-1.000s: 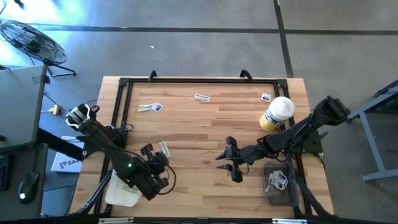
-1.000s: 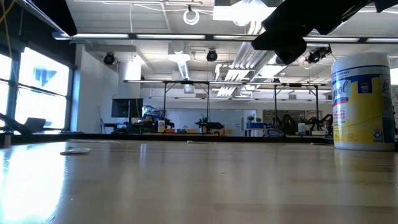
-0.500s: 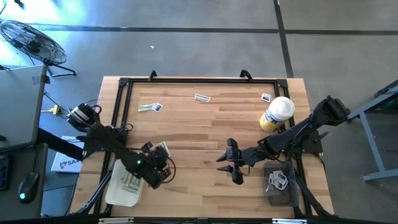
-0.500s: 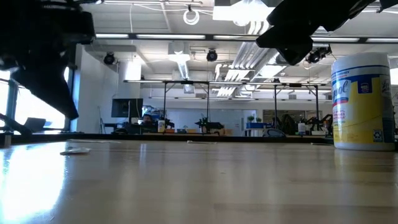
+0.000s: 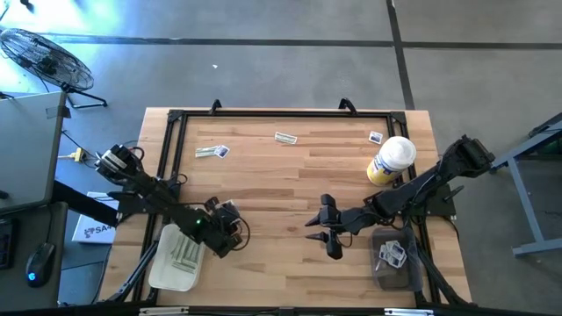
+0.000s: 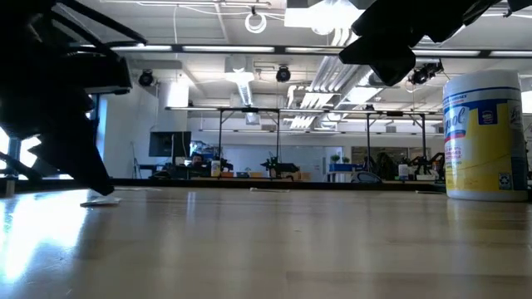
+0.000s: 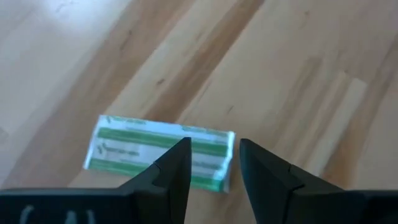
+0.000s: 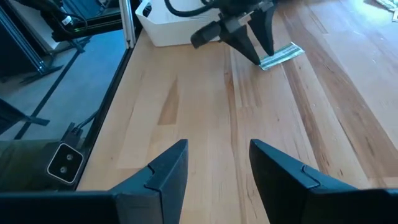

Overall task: Pick & Place First Aid Supplies
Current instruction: Put the green bandage into the white bin

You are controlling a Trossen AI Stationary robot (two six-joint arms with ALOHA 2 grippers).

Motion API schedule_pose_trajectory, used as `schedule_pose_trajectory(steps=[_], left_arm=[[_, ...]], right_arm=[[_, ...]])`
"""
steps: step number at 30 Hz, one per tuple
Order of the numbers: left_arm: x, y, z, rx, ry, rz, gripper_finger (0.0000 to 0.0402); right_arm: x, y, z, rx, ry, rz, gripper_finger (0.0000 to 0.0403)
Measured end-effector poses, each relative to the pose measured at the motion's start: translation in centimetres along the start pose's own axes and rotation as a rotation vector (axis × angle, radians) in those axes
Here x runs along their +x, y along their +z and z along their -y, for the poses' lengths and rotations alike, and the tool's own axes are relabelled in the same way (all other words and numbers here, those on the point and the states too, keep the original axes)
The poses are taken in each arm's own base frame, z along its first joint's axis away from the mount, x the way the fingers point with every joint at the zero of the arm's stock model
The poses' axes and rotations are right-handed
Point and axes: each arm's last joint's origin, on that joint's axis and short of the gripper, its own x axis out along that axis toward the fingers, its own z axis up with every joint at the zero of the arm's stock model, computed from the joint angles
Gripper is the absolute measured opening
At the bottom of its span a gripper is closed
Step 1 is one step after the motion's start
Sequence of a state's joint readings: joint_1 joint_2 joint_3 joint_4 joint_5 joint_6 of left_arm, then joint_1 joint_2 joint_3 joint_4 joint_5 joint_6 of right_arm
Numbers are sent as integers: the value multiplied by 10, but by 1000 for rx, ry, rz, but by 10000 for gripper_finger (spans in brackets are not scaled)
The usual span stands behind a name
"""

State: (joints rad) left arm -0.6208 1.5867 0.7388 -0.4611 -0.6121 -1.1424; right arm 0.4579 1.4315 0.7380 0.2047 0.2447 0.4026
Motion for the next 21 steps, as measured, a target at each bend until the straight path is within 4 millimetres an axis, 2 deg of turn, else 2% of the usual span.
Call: schedule_pose_trajectory(steps=[5,15,21], left_arm=[[8,5,-2,47,-46,-37,133],[10,4,-3,48,-33,-53,132],[19,-4,-4,32,-22,-69,94]], right_arm=[[0,0,0,17,0,0,165],[0,0,0,17,3,-2,165],[0,0,0,20,4,-2,165]])
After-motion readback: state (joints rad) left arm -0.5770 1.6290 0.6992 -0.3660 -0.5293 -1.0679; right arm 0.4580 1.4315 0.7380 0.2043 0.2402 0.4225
